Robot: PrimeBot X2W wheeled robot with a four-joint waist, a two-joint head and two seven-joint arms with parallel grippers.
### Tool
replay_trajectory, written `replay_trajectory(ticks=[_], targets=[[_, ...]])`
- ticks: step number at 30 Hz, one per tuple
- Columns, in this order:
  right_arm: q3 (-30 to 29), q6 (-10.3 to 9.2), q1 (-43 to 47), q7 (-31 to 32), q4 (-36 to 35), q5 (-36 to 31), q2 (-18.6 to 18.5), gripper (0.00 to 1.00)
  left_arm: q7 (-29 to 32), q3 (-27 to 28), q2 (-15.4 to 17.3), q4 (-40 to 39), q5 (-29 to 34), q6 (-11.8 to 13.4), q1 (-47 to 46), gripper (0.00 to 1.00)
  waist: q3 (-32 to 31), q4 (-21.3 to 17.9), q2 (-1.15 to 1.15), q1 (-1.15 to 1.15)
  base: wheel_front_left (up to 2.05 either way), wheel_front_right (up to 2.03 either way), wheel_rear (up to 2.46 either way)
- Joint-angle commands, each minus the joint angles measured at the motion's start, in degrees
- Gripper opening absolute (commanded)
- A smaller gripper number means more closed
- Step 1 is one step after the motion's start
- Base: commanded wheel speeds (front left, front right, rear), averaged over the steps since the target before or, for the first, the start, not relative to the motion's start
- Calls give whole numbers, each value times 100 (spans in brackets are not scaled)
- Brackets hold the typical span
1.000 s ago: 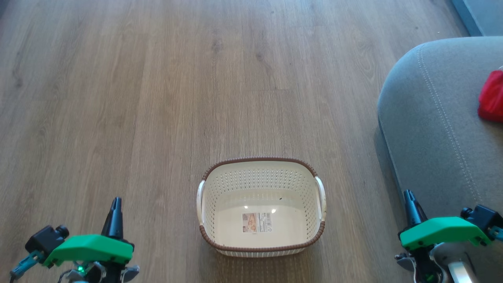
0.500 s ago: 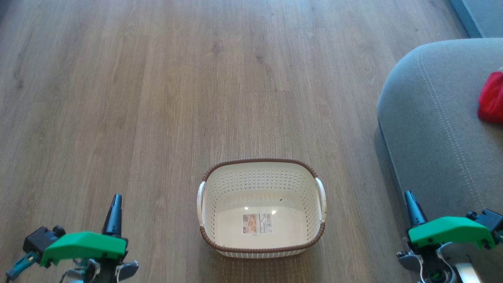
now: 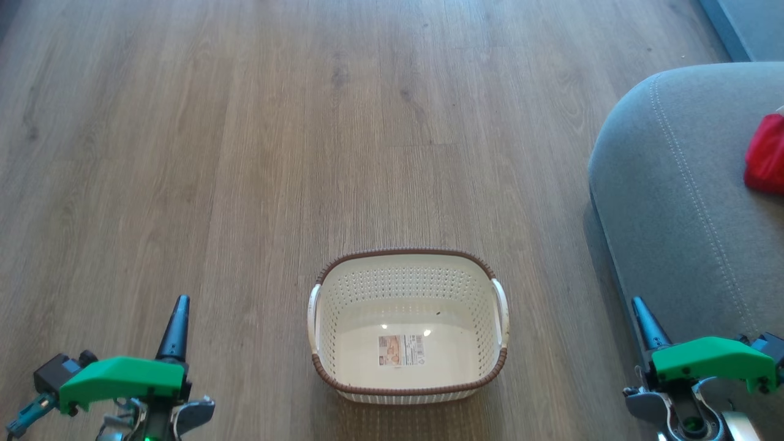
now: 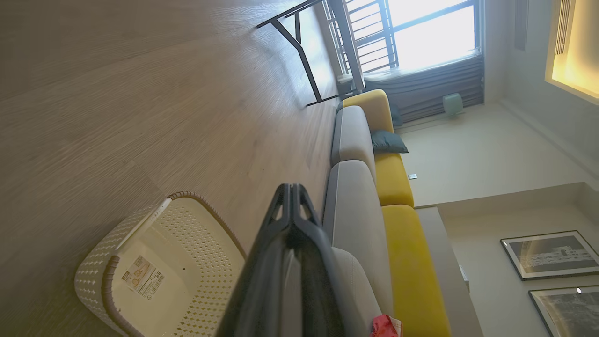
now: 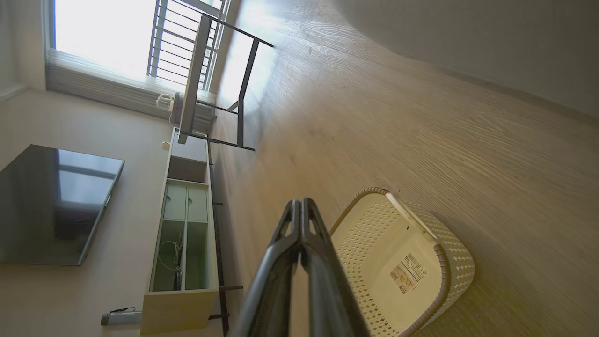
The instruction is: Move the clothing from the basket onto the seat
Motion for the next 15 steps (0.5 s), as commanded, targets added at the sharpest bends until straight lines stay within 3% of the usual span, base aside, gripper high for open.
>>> replay_trajectory(ticks=[1,15], targets=[[55,31,-329,61,-217,178,-111,0,49,198,22,-223,-158,-20,-342,0,-3,1,0,0,0,0,0],[-40,36,-356,280,-248,1043,-108,0,269,265,24,-284,-979,-30,-410,0,-32,8,0,0,0,0,0]])
